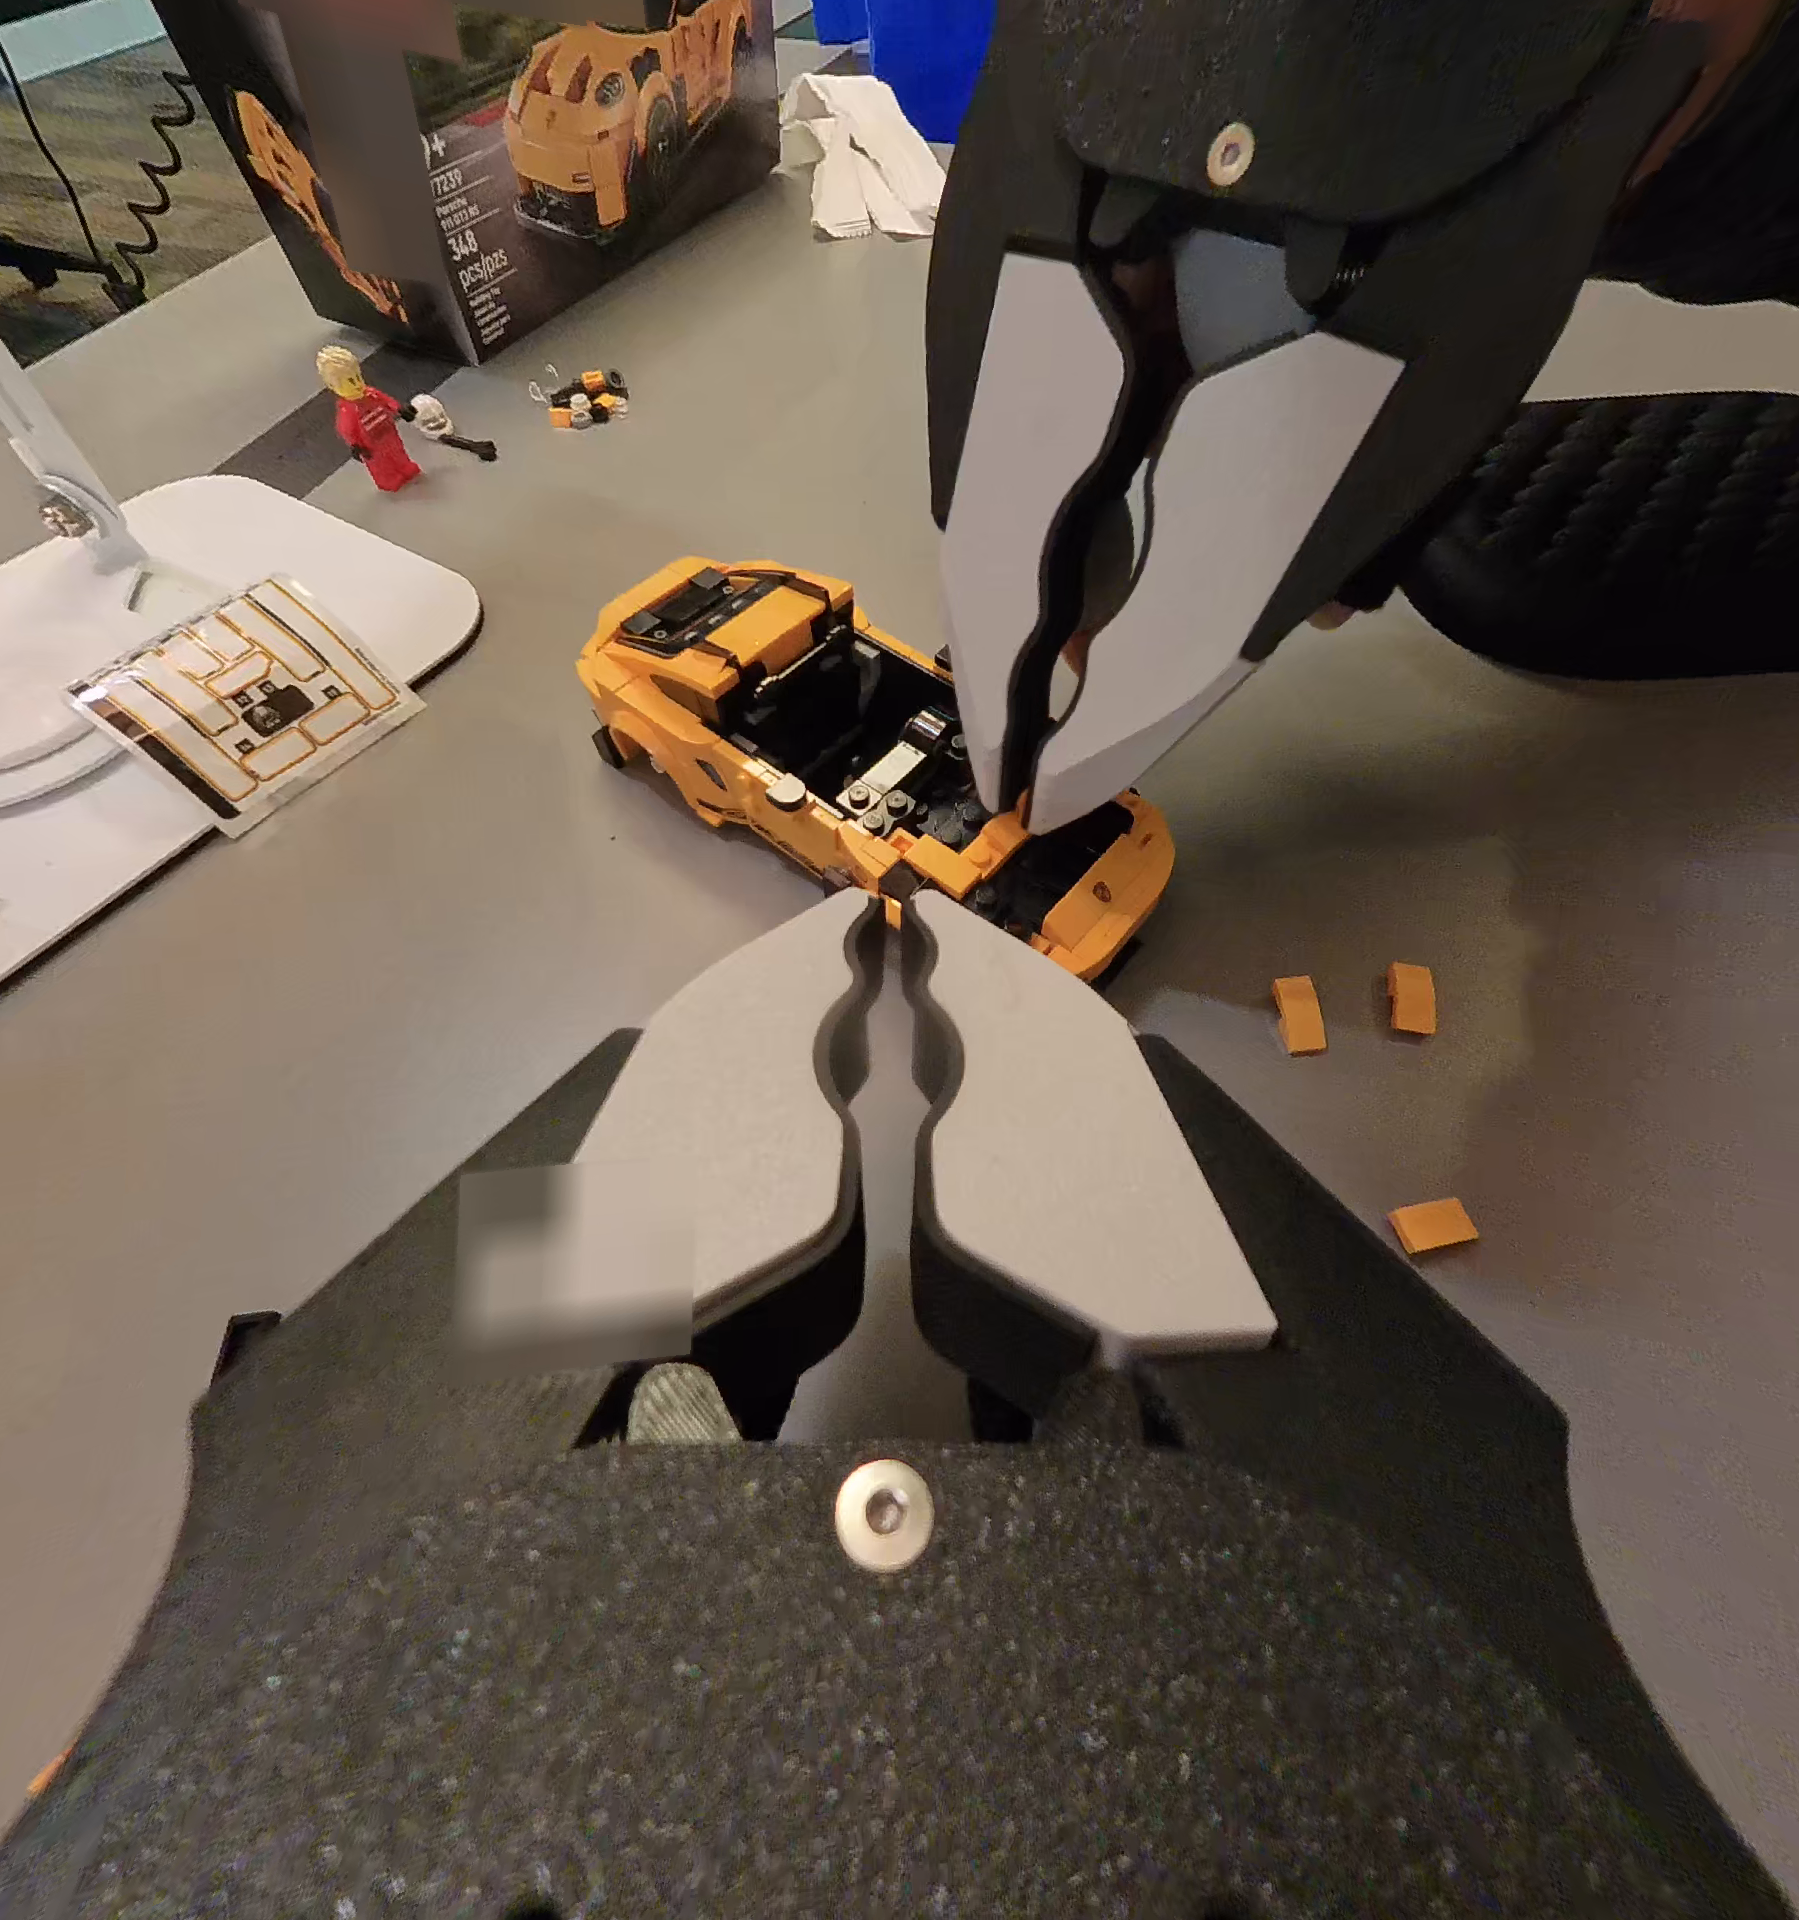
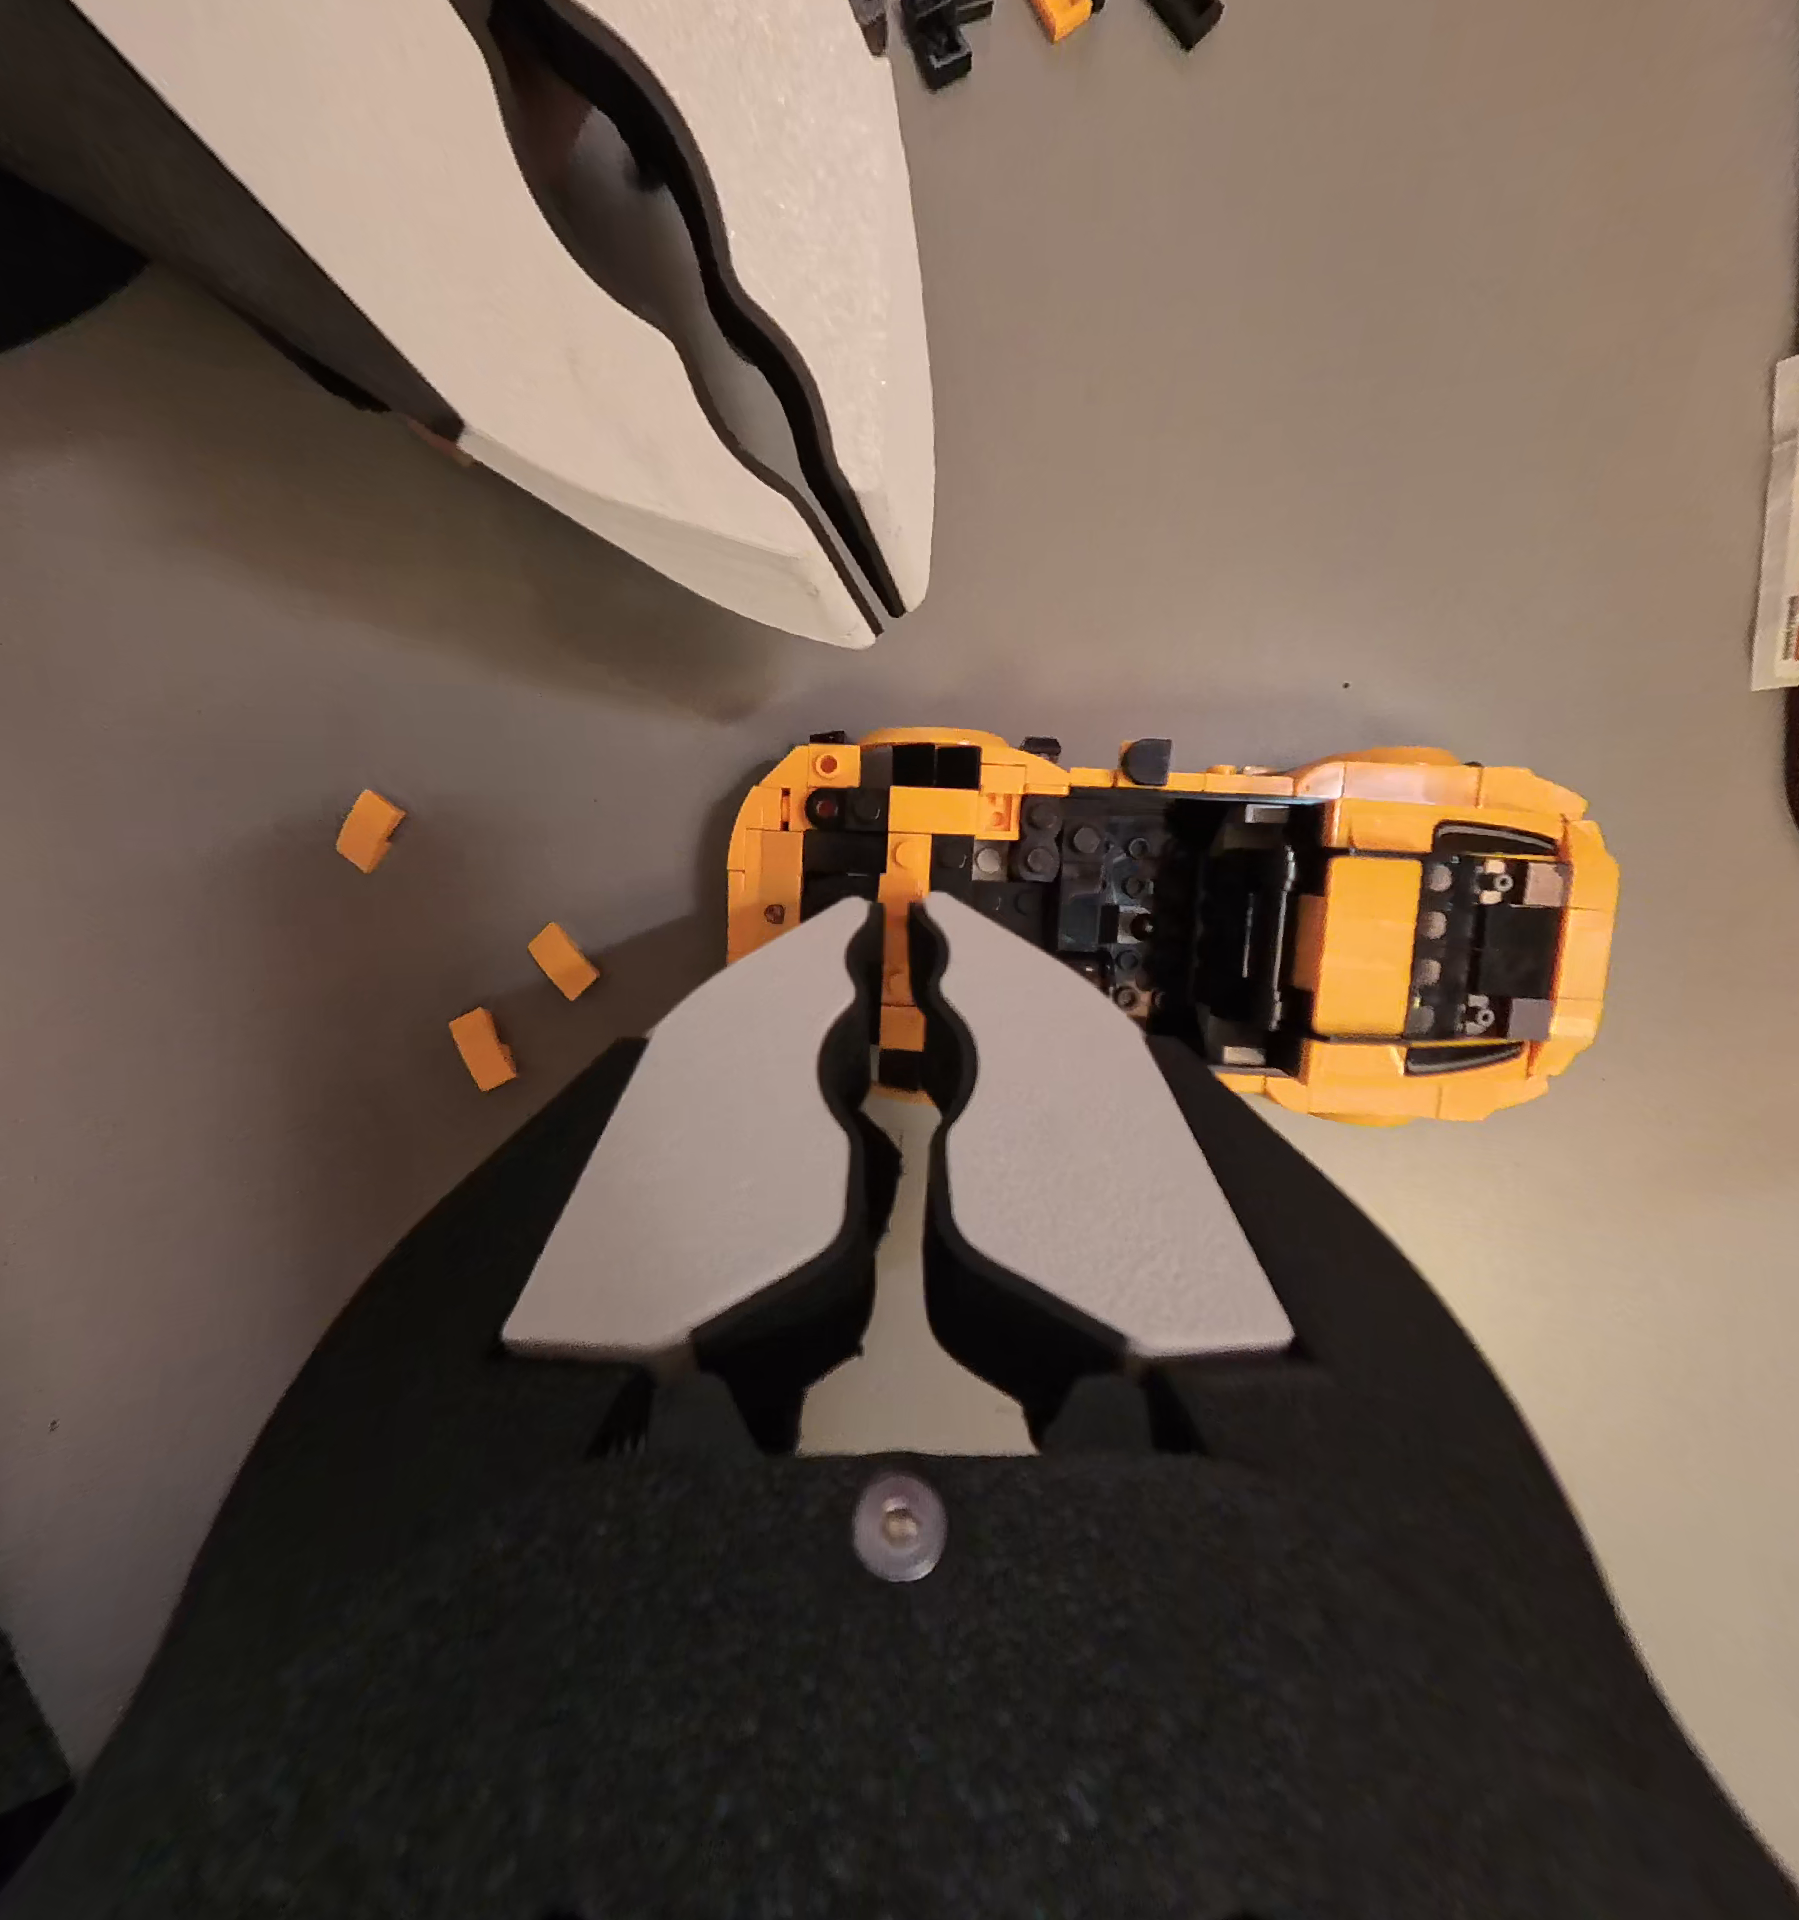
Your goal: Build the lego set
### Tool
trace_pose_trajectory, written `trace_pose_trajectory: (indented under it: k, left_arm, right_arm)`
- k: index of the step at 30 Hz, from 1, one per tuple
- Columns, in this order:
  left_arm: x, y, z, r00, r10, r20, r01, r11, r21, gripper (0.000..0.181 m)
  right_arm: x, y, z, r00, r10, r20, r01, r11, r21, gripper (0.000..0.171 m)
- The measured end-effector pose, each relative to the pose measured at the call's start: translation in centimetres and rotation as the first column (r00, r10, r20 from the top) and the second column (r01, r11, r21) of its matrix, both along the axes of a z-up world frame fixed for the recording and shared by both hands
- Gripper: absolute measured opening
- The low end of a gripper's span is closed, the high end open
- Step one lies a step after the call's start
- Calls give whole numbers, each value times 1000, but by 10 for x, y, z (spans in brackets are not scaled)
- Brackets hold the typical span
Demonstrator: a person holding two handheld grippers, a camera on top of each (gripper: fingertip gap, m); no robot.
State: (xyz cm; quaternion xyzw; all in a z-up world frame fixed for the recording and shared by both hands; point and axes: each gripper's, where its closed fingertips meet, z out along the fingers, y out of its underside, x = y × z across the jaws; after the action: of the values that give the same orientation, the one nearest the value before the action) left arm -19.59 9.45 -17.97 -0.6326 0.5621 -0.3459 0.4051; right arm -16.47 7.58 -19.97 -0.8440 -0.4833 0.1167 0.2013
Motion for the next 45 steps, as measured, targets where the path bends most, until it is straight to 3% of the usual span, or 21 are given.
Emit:
trace_pose_trajectory:
  k: [14, 25, 45]
  left_arm:
    - [1, -1, -1, 1000, -5, -5, 5, 1000, -1, 2]
    - [2, -4, -4, 1000, -19, -17, 19, 1000, -12, 3]
    - [4, -12, -15, 996, -56, -66, 54, 998, -31, 6]
  right_arm:
    - [1, 0, -1, 999, 35, 14, -33, 991, -133, 2]
    - [0, 3, -1, 996, -11, -93, -16, 956, -293, 1]
    - [2, 7, -2, 999, 44, -15, -47, 969, -243, 0]
